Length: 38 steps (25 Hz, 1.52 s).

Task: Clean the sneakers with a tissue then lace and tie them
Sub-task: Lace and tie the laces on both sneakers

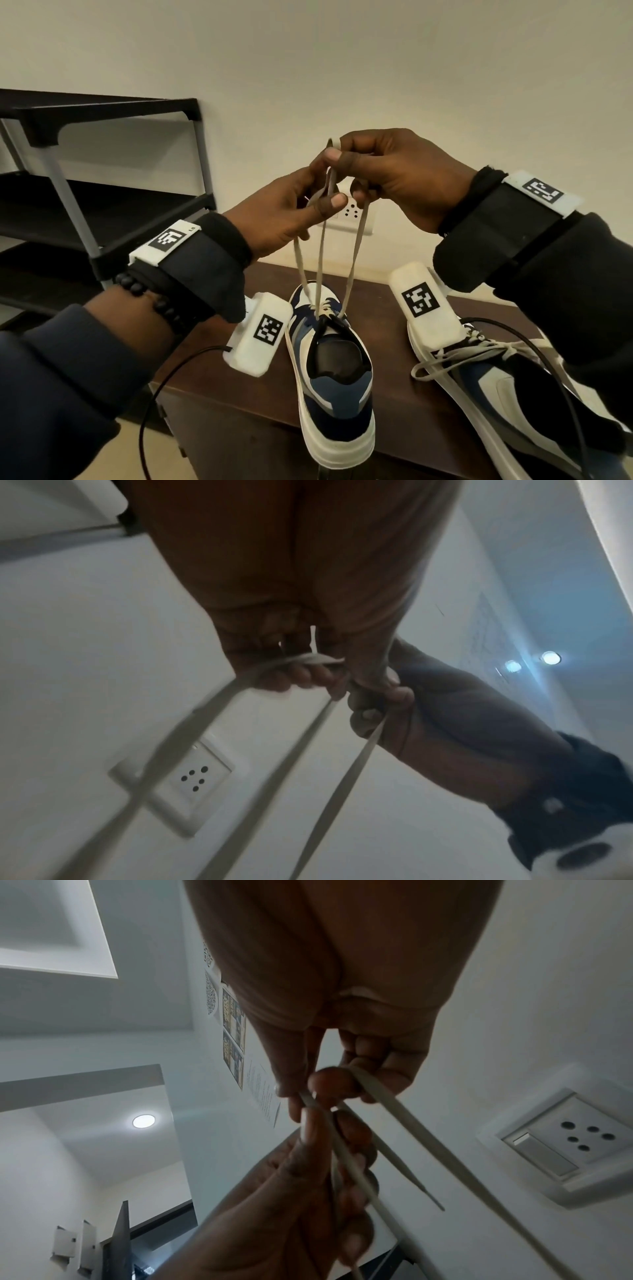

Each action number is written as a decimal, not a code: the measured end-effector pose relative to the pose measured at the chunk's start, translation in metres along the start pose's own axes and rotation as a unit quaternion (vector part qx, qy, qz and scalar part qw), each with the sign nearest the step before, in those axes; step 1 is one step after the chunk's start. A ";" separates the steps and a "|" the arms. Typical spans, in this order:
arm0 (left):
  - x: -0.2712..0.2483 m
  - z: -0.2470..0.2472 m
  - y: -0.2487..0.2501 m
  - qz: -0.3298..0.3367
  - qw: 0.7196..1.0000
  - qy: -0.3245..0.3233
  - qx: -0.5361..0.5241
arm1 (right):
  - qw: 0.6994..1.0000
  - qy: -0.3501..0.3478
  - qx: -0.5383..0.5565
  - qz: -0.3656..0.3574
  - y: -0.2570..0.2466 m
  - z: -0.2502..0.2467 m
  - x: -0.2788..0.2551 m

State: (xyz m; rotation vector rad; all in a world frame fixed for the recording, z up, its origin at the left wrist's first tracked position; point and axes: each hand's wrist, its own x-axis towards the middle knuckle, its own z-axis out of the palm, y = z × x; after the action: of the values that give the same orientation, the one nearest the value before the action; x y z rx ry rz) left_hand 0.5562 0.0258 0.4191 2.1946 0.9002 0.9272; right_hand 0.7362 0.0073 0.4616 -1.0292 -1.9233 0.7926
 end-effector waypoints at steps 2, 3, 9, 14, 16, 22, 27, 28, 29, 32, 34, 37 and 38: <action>0.002 -0.002 0.002 0.018 0.997 0.047 0.054 | 1.000 0.015 -0.005 0.005 0.001 -0.002 0.000; 0.002 -0.004 0.005 0.022 0.995 0.068 0.075 | 1.000 0.020 -0.010 0.006 0.001 -0.003 0.001; 0.002 -0.005 0.024 -0.023 0.995 0.047 0.083 | 0.999 0.044 -0.019 0.004 0.001 -0.001 -0.001; 0.005 -0.007 0.027 -0.119 0.990 0.069 0.010 | 0.990 0.098 -0.101 0.023 0.004 0.001 -0.002; 0.004 -0.010 0.026 -0.162 0.982 0.091 -0.020 | 0.974 0.159 -0.160 -0.004 0.004 0.004 -0.010; -0.002 -0.011 0.026 -0.196 0.973 0.116 -0.041 | 0.978 -0.102 -0.176 0.038 0.015 0.034 -0.026; -0.008 -0.015 0.027 -0.194 0.976 0.095 0.012 | 0.980 -0.101 -0.168 0.045 0.030 0.047 -0.028; -0.008 -0.015 0.027 -0.192 0.976 0.101 0.032 | 0.983 -0.075 -0.160 0.050 0.032 0.050 -0.027; -0.009 -0.015 0.028 -0.192 0.974 0.108 0.050 | 0.986 -0.048 -0.148 0.057 0.035 0.053 -0.026; -0.011 -0.013 0.031 -0.179 0.973 0.120 0.078 | 0.991 -0.027 -0.122 0.057 0.036 0.058 -0.020; -0.012 -0.013 0.032 -0.174 0.973 0.124 0.090 | 0.993 -0.037 -0.103 0.035 0.032 0.056 -0.017; -0.013 -0.016 0.027 -0.184 0.967 0.134 0.112 | 0.995 -0.013 -0.089 0.032 0.031 0.044 -0.017; -0.013 -0.017 0.026 -0.193 0.965 0.141 0.113 | 0.994 0.001 -0.103 0.029 0.032 0.039 -0.017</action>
State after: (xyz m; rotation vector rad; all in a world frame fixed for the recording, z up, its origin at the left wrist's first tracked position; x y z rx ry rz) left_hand 0.5454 0.0047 0.4426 1.9852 1.5723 0.9933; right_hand 0.7202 0.0015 0.4114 -1.2134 -2.0137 0.6335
